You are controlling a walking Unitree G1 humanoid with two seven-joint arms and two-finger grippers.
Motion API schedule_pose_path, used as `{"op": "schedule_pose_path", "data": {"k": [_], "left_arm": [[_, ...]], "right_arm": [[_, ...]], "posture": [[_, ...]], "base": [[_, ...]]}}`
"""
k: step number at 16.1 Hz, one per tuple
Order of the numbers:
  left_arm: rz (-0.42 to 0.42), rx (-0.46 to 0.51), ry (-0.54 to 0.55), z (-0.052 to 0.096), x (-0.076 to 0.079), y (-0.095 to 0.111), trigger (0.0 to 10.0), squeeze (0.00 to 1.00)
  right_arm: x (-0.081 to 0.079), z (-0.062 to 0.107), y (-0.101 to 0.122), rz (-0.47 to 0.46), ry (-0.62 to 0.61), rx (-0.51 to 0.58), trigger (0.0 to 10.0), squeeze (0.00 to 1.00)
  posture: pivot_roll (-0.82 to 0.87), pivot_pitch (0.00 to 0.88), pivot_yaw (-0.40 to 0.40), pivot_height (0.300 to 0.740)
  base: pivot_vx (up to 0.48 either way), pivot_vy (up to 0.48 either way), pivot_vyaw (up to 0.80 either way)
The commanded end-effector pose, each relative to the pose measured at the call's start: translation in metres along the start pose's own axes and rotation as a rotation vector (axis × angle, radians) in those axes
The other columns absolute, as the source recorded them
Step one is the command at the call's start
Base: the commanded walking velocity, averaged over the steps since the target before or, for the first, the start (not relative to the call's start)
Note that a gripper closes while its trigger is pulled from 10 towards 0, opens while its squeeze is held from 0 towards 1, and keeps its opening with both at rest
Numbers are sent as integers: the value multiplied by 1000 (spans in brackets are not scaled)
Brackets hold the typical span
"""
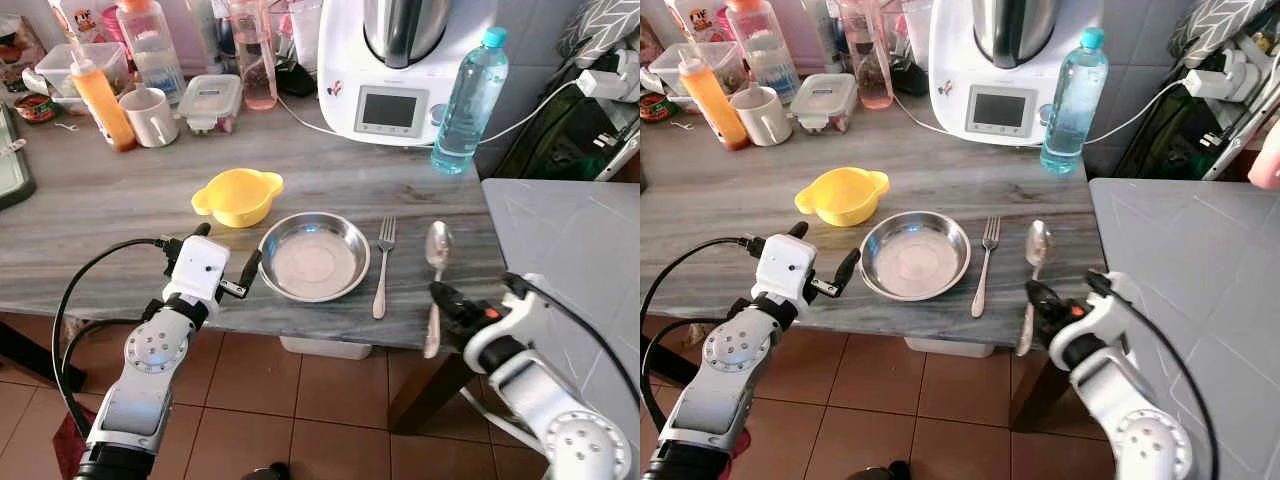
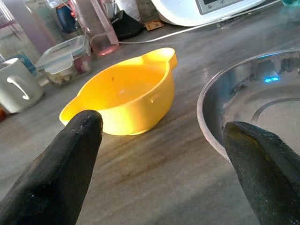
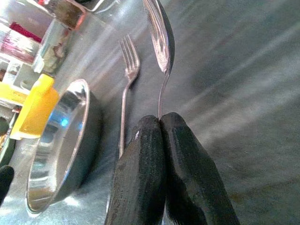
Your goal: Setting the table
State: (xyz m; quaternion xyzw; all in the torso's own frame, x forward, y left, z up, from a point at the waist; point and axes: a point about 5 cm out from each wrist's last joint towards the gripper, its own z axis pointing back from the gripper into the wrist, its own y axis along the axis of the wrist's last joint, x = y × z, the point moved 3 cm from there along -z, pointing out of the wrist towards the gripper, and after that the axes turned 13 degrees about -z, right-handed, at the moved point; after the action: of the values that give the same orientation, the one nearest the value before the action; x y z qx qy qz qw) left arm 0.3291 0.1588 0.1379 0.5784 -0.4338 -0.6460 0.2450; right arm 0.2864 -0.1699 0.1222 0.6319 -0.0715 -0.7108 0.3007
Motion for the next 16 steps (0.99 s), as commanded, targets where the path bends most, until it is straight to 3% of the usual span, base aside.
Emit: {"op": "schedule_pose_path", "data": {"k": [1, 6, 10, 16], "left_arm": [[2, -2, -17, 2, 2, 0, 10000, 0], [2, -7, -28, 1, 4, 0, 10000, 0], [5, -13, -33, 1, 6, -1, 10000, 0], [28, 8, -29, 1, 7, 4, 10000, 0]], "right_arm": [[2, 2, 2, -11, 3, -11, 10000, 0], [12, 3, 14, -9, -3, -46, 10000, 0], [11, -2, 24, 52, 2, -76, 10000, 0], [13, -6, 47, 123, -13, -31, 10000, 0]], "posture": [[126, 167, 39, 740], [129, 169, 40, 740], [131, 169, 37, 740], [128, 171, 35, 740]], "base": [[0, 0, 0], [0, 0, 0], [0, 0, 0], [0, 0, 0]]}}
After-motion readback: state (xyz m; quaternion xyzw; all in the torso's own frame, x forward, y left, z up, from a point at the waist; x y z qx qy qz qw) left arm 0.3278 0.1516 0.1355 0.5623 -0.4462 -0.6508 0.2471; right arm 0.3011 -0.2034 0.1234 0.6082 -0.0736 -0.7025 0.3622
